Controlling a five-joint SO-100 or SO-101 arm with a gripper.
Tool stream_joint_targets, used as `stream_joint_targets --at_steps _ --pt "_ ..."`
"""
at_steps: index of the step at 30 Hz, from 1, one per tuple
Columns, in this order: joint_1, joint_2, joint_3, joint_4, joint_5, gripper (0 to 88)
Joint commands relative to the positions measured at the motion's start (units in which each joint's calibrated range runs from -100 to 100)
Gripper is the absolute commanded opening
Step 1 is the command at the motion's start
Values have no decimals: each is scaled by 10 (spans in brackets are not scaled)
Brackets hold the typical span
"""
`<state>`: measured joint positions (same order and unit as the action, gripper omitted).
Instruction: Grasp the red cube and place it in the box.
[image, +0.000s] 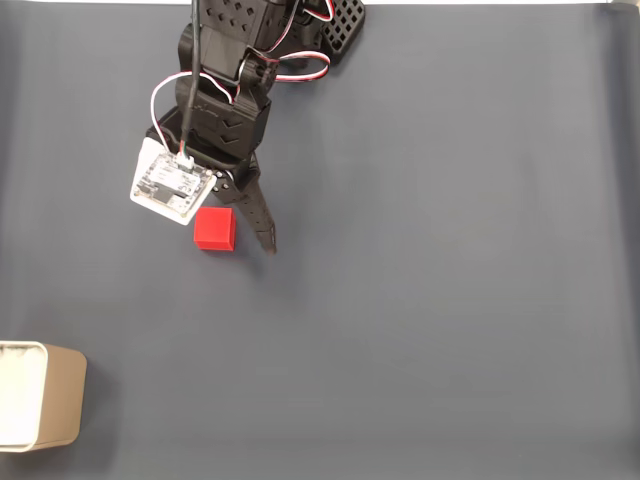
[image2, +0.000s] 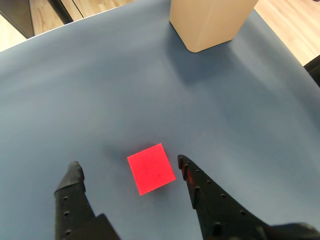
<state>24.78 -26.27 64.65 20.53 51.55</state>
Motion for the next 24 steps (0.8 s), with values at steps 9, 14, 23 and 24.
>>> stream_joint_targets --at_steps 9,14,23,24 --pt "17 18 12 -45 14 434" --pt "17 22 19 -48 14 435" --pt "9 15 37 -48 16 438" --pt "8 13 39 -48 16 438"
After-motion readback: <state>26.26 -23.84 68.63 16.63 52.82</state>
